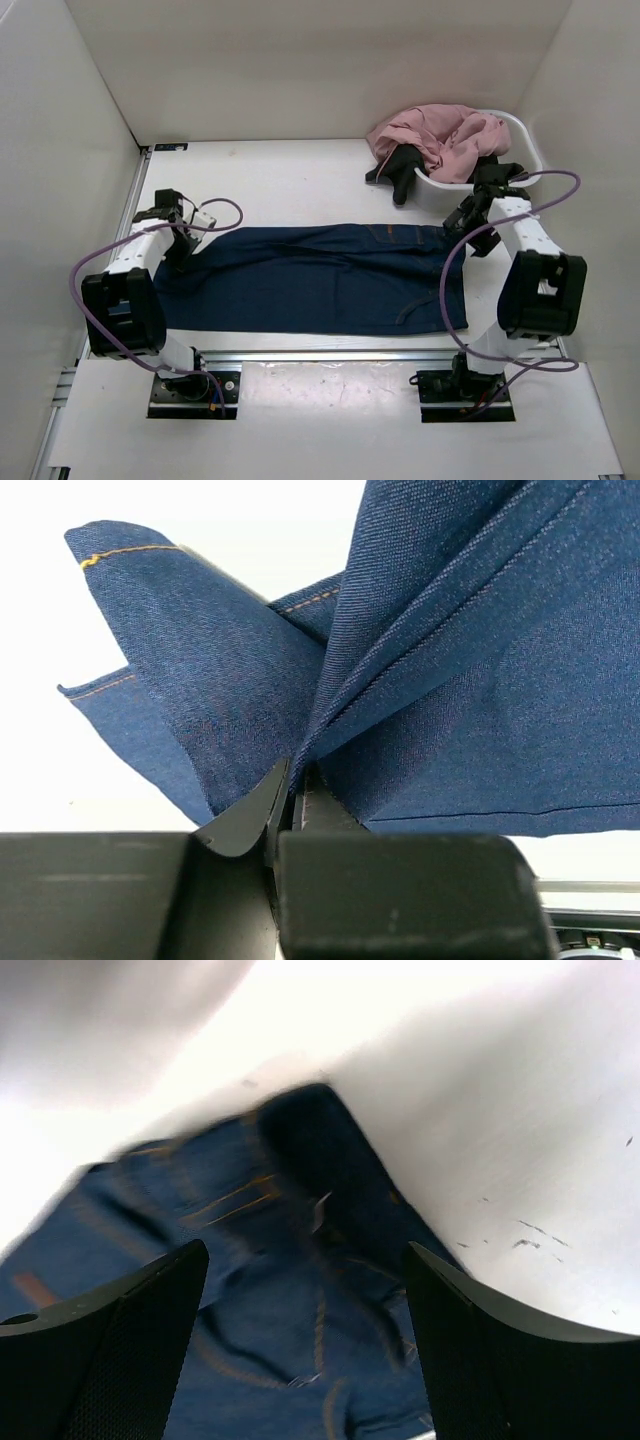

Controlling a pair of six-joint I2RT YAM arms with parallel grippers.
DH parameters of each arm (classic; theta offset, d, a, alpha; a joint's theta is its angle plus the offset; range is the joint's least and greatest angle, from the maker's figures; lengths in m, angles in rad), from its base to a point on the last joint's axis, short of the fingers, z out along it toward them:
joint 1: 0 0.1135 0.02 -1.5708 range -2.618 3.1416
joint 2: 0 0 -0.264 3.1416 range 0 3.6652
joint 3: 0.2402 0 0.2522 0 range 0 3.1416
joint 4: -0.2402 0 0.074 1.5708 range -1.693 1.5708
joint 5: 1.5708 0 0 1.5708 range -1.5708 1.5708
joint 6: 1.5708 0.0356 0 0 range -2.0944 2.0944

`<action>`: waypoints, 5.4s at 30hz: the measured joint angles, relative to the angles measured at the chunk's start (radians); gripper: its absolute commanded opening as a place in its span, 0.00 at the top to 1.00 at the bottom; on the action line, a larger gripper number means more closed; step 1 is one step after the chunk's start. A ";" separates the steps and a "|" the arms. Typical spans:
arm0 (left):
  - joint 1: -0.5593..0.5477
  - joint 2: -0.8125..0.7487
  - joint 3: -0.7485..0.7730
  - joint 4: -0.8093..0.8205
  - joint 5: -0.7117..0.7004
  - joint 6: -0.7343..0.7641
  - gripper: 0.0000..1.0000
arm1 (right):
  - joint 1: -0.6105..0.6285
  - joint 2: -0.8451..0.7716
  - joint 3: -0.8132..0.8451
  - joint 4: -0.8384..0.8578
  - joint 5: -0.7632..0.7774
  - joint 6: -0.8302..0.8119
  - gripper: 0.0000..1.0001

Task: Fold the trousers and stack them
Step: Flatten the trousers out, then fold the trousers

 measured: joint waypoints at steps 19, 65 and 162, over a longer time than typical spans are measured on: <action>0.024 0.026 0.074 0.011 -0.043 -0.006 0.86 | -0.151 -0.240 -0.258 0.299 -0.626 -0.240 1.00; 0.200 0.194 0.152 0.013 -0.042 -0.008 0.86 | -0.225 -0.413 -0.487 -0.072 -0.665 0.354 0.19; 0.211 0.515 0.658 -0.243 0.282 0.274 0.86 | -0.191 -0.033 0.146 -0.306 -0.122 -0.110 1.00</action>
